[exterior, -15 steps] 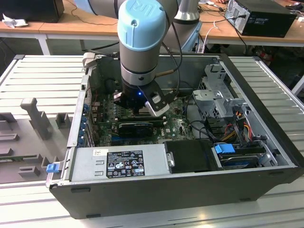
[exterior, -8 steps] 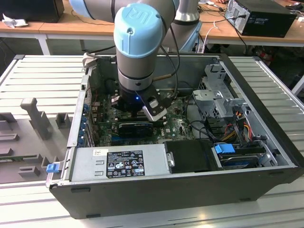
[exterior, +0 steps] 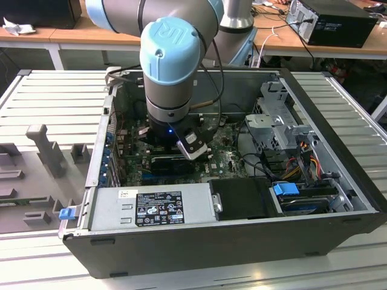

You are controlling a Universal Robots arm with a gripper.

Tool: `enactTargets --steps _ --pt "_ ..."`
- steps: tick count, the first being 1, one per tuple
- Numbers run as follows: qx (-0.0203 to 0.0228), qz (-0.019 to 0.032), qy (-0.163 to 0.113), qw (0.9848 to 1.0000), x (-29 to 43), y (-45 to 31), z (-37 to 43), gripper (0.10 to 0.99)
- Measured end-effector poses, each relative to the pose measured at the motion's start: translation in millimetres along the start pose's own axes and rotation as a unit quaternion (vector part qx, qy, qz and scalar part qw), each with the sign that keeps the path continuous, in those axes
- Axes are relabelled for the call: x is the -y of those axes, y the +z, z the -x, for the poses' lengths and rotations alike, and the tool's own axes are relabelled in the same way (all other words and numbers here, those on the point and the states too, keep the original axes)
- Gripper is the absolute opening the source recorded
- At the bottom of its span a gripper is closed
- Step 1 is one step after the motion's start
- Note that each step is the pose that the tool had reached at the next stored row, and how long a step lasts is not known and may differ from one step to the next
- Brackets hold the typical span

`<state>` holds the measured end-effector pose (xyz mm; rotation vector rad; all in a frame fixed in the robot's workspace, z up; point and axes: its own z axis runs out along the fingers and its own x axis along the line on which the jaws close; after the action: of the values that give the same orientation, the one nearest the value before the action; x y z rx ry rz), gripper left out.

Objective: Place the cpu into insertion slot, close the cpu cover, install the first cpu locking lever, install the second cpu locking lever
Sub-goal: 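Install the second cpu locking lever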

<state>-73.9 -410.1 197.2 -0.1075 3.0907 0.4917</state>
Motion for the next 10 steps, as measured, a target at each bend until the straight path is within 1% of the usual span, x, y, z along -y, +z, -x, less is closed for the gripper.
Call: enactTargets --steps 1,2,3,8,10 --pt "0.0001 0.0024 0.0 1.0 0.1 0.5 -0.3 0.106" --pt "0.0005 0.0074 0.0 1.0 0.4 1.7 -1.1 0.106" --pt "0.0007 0.011 -0.001 0.9999 0.6 2.8 -1.5 0.106" --pt "0.0009 0.0182 -0.001 0.9998 -0.3 6.9 -3.4 0.106" --pt "0.0009 0.0198 -0.001 0.9998 -1.0 7.5 -3.5 0.106"
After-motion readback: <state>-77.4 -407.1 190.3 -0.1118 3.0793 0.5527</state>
